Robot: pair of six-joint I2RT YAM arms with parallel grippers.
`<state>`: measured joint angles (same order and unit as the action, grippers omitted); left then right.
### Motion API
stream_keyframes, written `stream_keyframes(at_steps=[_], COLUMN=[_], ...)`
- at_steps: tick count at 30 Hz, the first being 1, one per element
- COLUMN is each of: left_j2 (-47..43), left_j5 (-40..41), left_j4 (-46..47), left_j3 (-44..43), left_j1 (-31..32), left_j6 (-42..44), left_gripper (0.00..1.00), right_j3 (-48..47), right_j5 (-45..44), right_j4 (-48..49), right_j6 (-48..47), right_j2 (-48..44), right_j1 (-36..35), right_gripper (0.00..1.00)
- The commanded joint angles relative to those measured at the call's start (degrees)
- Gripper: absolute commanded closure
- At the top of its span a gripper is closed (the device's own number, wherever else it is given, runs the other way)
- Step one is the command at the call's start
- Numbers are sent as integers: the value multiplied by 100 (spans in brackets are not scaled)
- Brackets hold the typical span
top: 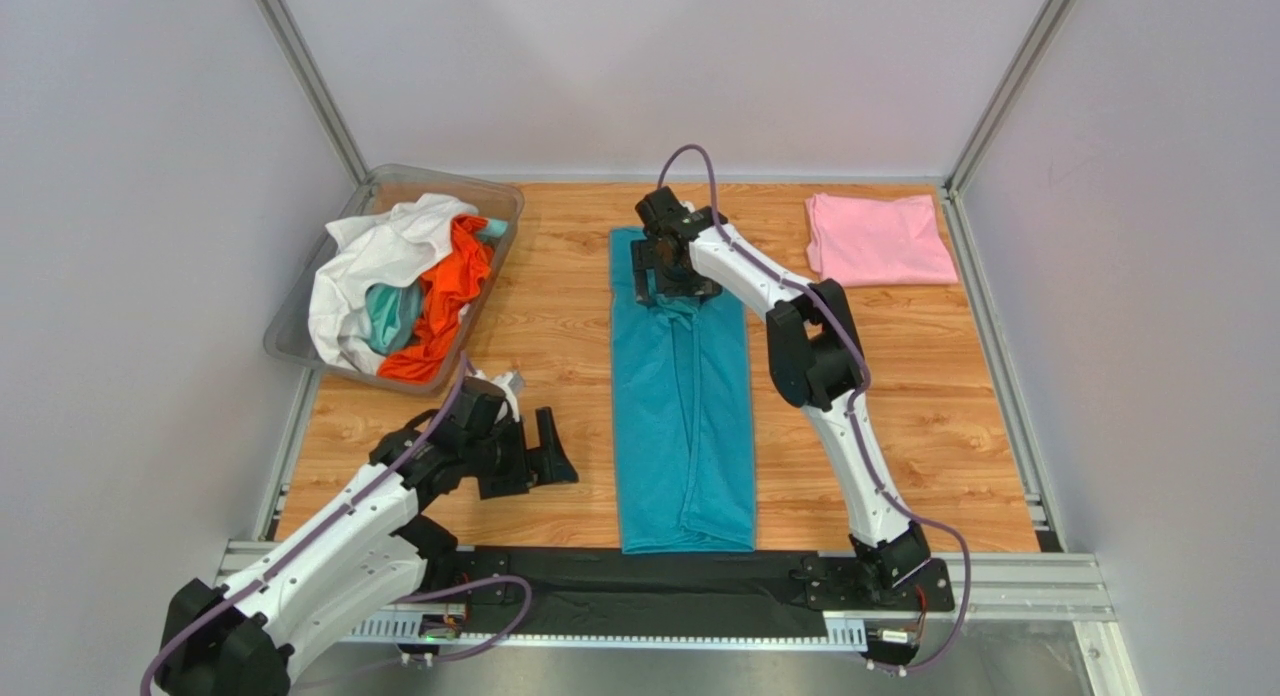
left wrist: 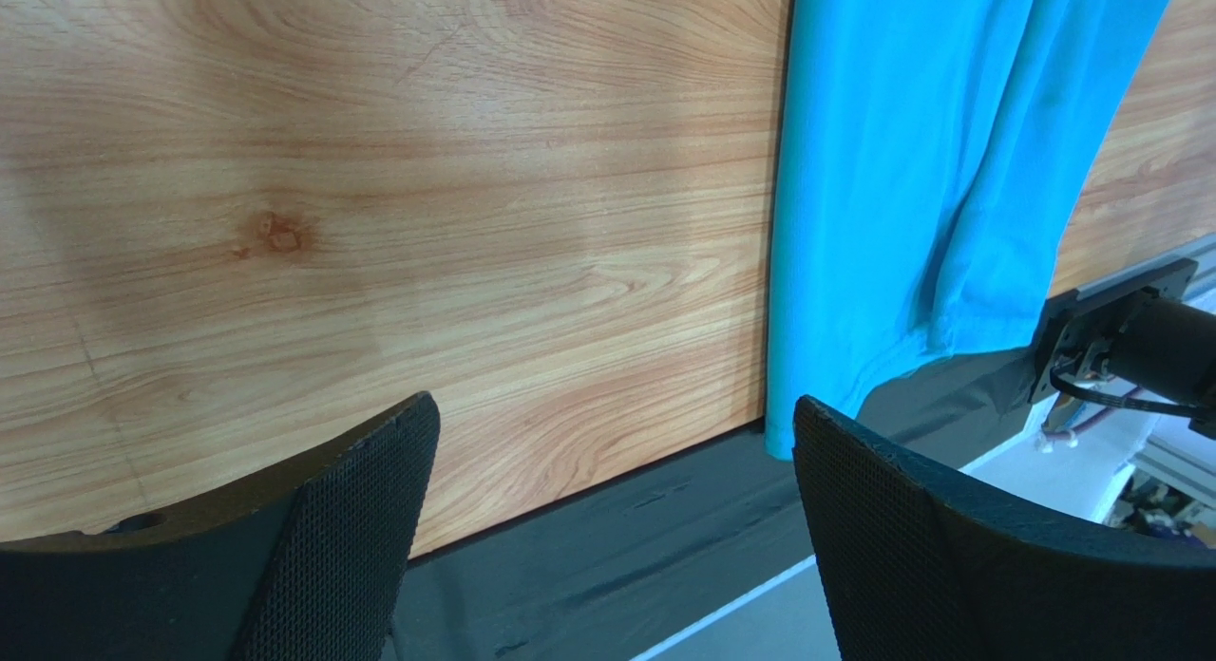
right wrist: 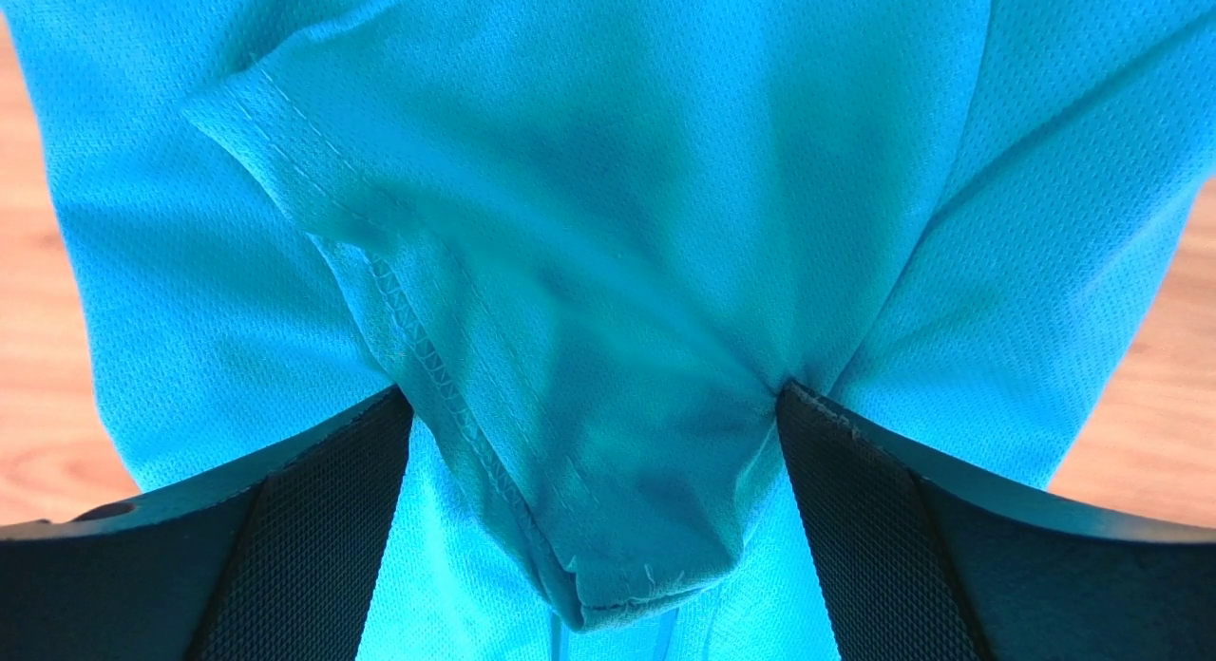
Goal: Fold and stack the t-shirts
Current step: Fold the tshirt
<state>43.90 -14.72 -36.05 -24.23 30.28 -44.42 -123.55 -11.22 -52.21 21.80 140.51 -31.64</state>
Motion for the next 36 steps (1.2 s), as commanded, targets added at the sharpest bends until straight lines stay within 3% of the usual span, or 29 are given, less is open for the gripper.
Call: stream_keyframes(at_steps=[1,7,11,14,17,18,19,22,25,31,36], left_j2=[83,102,66,110,232,277,416,820,1294,2498,3115], left_j5=[-189,-496,-532,-392,-216,-172,-119,56,443,874,848], left_j4=[195,318,555,748,1055,1152,1258,1592,1680,1891,2207], left_j3=[-188,-135,-144,-82,-3,6,32,-11,-213,-618,-767], left_j1=[4,117,495,908,1400,1515,1751,2173,2577,3194,3396], left_j6=[101,13,-171,-390,-636,-707,-769,-971,-1138,-1393,-1525], left_gripper=[0,0,0,0,0,0,0,1,6,21,33], right_j3=[-274,-794,-522,407,2659,2669,3722,5499,6654,8124,8584], right_j5=[15,445,253,-106,-397,-416,-398,-188,-38,287,454], right_j4=[-238,-273,-264,-54,542,545,832,1361,1476,1169,915], right_j6=[-35,-343,-361,-203,279,437,796,1194,1502,1880,2126], right_j2=[469,4,-1126,-2206,-3462,-3791,-4116,-5338,-6384,-7958,-8294], right_j1=[114,105,26,-114,-246,-264,-273,-325,-360,-483,-755], right_gripper=[0,0,0,0,0,0,0,0,0,0,0])
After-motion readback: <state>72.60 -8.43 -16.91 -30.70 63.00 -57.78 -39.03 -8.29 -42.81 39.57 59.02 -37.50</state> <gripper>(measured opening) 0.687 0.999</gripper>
